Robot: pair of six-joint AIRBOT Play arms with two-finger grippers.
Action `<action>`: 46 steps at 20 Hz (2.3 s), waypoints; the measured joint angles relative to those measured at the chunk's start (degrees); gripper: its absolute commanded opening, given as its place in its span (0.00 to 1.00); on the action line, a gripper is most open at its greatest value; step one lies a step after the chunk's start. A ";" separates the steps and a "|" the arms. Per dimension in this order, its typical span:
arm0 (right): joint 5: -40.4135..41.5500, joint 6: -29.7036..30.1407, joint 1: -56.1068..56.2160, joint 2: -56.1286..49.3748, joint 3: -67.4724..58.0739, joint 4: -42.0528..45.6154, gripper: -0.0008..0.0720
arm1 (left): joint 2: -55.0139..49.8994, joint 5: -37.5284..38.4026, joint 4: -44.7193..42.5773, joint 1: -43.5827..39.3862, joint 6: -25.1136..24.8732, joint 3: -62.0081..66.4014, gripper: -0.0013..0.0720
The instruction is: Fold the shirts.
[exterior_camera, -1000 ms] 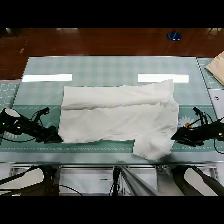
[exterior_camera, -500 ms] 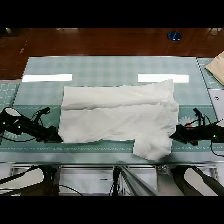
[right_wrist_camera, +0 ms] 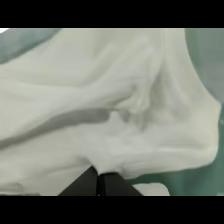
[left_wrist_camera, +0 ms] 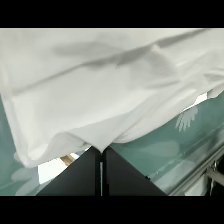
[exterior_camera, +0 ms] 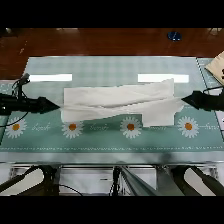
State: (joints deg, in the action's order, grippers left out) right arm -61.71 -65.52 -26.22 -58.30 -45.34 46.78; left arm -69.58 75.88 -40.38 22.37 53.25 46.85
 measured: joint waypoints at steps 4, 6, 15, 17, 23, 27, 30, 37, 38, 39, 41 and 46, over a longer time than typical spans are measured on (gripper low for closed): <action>9.03 0.04 6.99 -6.80 -4.83 -1.75 0.03 | -1.86 -6.38 3.98 -1.51 1.62 3.06 0.05; 12.70 0.02 9.84 -11.06 -7.65 -2.38 0.03 | -4.37 -8.44 4.76 -1.86 2.40 4.76 0.05; 22.38 -2.49 13.75 -23.85 -18.43 -3.32 0.03 | -17.33 -11.02 6.32 -2.75 6.12 17.27 0.05; 23.28 -2.69 14.67 -25.75 -19.12 -3.28 0.04 | -19.80 -11.21 6.47 -3.41 6.60 19.52 0.05; 25.68 -2.93 17.20 -30.67 -19.80 -2.97 0.35 | -25.90 -11.89 6.51 -4.74 7.65 21.68 0.56; 28.09 -2.93 15.67 -29.99 -20.28 -2.51 0.36 | -26.58 -11.82 5.97 -1.42 7.58 23.63 0.59; 27.69 -3.06 11.61 -26.40 -22.08 1.33 0.68 | -25.03 -9.64 3.52 3.98 7.56 26.40 0.59; 9.38 -6.23 3.34 -23.41 -25.55 18.08 0.82 | -20.98 -3.41 0.87 10.12 7.54 28.28 0.56; 5.60 -5.73 2.64 -24.57 -25.66 18.64 0.82 | -20.79 -2.36 0.52 9.90 7.52 28.30 0.56; 2.08 -4.31 2.05 -26.10 -25.79 17.66 0.82 | -20.68 -1.75 0.13 9.51 7.54 28.30 0.56; -2.95 -1.66 1.20 -29.38 -25.90 12.96 0.82 | -20.48 0.09 -0.96 8.37 7.54 28.33 0.56; -7.08 1.46 0.52 -36.68 -26.01 1.22 0.81 | -20.44 1.99 -4.07 5.68 7.52 28.33 0.56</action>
State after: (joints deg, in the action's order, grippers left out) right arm -68.79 -64.05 -25.69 -94.98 -71.35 48.01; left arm -90.02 77.87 -44.45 28.05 60.77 75.18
